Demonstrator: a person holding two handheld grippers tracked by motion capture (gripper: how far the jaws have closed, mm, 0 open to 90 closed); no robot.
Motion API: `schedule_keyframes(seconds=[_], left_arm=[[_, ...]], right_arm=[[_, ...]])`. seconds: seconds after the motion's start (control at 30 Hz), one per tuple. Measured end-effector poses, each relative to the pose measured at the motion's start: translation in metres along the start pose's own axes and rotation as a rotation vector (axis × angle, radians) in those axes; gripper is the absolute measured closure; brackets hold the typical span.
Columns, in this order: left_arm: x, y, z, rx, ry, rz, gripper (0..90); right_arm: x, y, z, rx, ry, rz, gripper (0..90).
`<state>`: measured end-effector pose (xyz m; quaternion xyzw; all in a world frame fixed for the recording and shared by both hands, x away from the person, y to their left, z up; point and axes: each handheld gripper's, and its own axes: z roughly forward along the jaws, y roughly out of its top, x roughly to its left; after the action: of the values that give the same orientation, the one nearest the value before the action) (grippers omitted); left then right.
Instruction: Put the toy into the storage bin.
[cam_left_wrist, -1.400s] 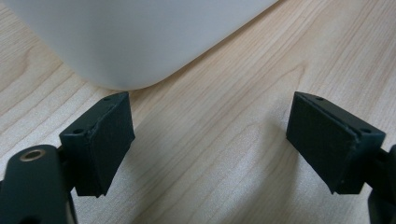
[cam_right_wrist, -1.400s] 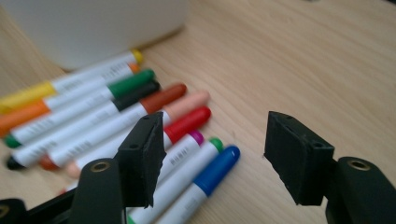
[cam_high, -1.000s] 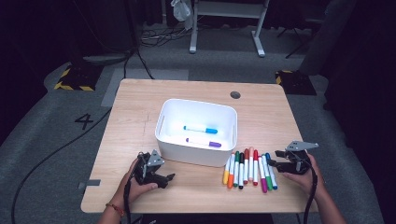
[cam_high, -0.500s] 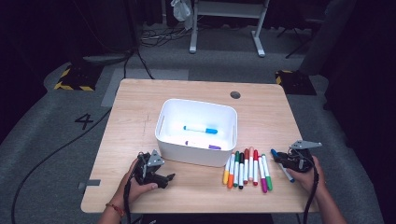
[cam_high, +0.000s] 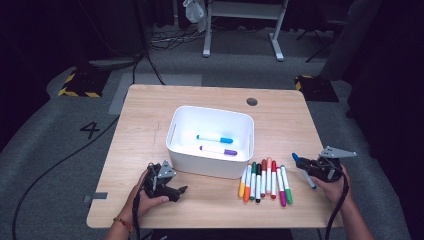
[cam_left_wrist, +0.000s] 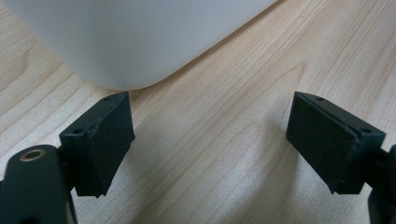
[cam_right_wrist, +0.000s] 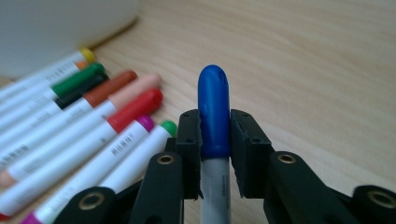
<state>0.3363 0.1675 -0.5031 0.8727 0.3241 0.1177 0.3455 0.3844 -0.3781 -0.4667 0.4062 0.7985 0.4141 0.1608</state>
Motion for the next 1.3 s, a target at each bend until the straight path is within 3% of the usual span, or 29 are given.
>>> schedule_keyframes(seconds=[0.2,0.43,0.6,0.77,0.87,1.07,1.3], left_arm=[[0.0,0.0,0.0,0.0,0.0,0.0,15.1],[0.0,0.0,0.0,0.0,0.0,0.0,15.1],[0.0,0.0,0.0,0.0,0.0,0.0,15.1],[0.0,0.0,0.0,0.0,0.0,0.001,15.1],[0.0,0.0,0.0,0.0,0.0,0.0,15.1],[0.0,0.0,0.0,0.0,0.001,0.001,15.1],[0.0,0.0,0.0,-0.001,0.002,0.002,15.1]], right_arm=[[0.004,0.009,-0.002,-0.026,0.02,-0.011,74.7],[0.018,0.032,-0.016,-0.112,0.065,-0.046,74.8],[0.037,0.069,-0.028,-0.184,0.125,-0.107,74.7],[0.058,0.108,-0.031,-0.215,0.173,-0.17,74.7],[0.071,0.131,-0.026,-0.236,0.225,-0.196,74.7],[0.107,0.172,-0.014,-0.24,0.271,-0.288,74.7],[0.137,0.202,0.004,-0.226,0.315,-0.346,74.7]])
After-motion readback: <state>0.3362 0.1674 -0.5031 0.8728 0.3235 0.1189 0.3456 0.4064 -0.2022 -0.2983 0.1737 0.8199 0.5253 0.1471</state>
